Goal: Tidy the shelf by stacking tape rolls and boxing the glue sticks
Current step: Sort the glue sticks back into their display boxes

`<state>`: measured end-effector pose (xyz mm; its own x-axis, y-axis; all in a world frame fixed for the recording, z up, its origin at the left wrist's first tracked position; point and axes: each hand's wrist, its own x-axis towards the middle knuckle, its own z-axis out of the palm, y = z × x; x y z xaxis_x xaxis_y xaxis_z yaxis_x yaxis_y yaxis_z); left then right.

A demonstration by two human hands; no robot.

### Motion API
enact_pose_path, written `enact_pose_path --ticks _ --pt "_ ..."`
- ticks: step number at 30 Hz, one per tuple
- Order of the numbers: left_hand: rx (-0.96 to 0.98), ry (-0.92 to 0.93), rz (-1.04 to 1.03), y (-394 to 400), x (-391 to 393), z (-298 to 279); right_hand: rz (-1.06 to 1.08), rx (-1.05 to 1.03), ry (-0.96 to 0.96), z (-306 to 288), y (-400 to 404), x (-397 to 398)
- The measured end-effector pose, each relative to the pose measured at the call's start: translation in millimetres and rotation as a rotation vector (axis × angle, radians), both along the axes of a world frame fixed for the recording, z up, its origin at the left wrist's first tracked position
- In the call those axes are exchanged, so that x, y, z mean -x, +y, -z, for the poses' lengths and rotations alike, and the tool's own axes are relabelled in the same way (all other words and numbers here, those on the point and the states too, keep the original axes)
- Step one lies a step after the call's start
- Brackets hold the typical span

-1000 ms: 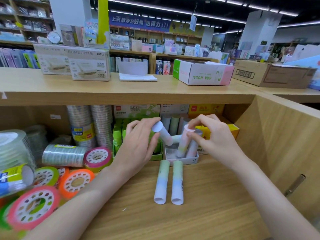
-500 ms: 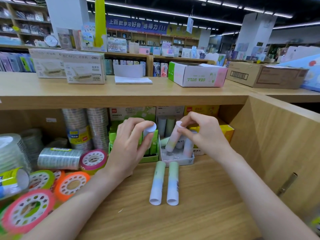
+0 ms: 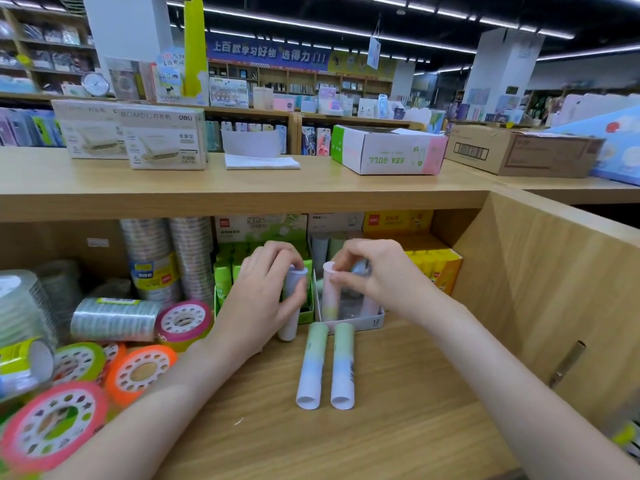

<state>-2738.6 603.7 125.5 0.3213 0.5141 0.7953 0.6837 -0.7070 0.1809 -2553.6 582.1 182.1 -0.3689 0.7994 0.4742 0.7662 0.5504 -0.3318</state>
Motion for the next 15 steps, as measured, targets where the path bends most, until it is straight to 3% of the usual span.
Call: enact_pose_path --ticks 4,9,12,15 --pt "0.035 0.039 0.01 0 2 0 0.002 0.046 -0.103 -4 -4 -4" --pt "-0.007 0.2 -0.022 1 2 1 0.162 0.075 0.054 -17 -7 -36" --pt "-0.008 0.213 -0.028 2 2 1 0.316 0.148 -0.138 -14 1 -36" --pt "0.002 0.203 -0.027 1 2 0 0.382 0.157 -0.197 -15 4 -24"
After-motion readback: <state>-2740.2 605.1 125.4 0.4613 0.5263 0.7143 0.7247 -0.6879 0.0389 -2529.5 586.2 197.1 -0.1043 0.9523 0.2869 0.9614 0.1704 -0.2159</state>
